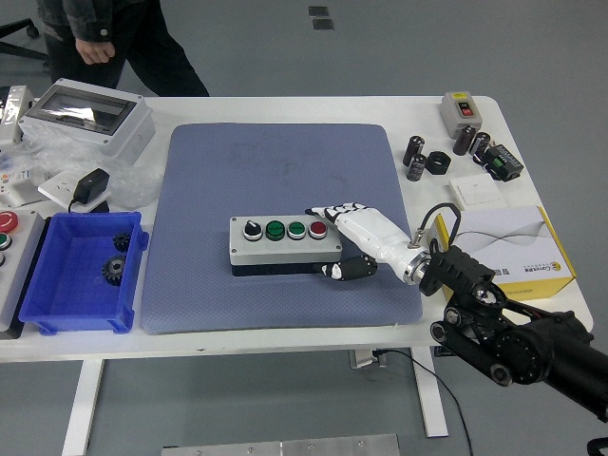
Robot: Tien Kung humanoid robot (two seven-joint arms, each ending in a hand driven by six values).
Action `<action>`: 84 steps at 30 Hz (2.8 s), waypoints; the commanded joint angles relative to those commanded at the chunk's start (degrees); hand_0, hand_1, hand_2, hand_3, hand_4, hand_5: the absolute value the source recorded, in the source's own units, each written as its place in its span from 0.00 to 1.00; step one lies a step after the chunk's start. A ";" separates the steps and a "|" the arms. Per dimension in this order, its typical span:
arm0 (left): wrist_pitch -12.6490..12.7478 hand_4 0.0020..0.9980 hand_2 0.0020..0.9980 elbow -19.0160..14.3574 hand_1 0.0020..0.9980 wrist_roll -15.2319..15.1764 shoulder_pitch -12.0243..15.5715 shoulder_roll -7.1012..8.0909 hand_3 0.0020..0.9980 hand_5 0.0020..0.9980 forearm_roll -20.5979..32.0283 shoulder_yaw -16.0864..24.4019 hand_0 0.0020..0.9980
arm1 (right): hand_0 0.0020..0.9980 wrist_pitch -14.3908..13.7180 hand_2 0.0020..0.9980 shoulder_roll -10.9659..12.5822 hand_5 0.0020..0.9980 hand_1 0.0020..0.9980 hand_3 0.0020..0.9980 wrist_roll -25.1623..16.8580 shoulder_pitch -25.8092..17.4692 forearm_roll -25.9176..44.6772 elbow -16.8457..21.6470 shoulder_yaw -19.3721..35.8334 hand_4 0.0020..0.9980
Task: Pick up the button,place it on the desk,press the button,press the button
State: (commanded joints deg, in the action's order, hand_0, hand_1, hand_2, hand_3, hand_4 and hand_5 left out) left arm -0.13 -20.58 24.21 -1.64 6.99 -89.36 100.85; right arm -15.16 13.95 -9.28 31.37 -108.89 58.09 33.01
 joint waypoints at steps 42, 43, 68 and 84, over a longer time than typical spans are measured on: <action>-0.53 0.13 0.47 -0.02 0.47 -1.12 0.67 0.29 0.61 0.00 0.97 -0.10 0.57 | 0.96 0.71 1.00 18.58 0.07 0.92 1.00 5.65 -4.64 11.00 24.32 9.55 0.79; -0.46 0.13 0.47 -0.06 0.47 -1.02 0.75 0.30 0.61 0.00 1.09 -0.18 0.57 | 0.96 1.57 1.00 19.22 0.07 0.92 1.00 7.13 -4.12 10.68 25.20 9.95 0.79; -0.61 0.12 0.47 -0.24 0.47 -0.38 0.35 0.43 0.61 0.00 1.57 -0.34 0.56 | 0.11 34.93 0.22 16.95 0.00 0.14 0.97 25.59 7.54 19.83 32.47 4.79 0.30; -0.88 0.09 0.46 -0.24 0.46 -0.45 0.41 0.43 0.60 0.00 1.65 -0.35 0.55 | 0.08 34.59 0.18 14.54 0.08 0.12 0.92 26.31 7.54 20.23 29.22 2.64 0.11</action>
State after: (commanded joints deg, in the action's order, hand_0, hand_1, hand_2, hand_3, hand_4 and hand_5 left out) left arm -1.02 -20.82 23.76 -1.24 7.42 -87.71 100.50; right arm 19.43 28.49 17.03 38.91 -88.66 87.31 35.65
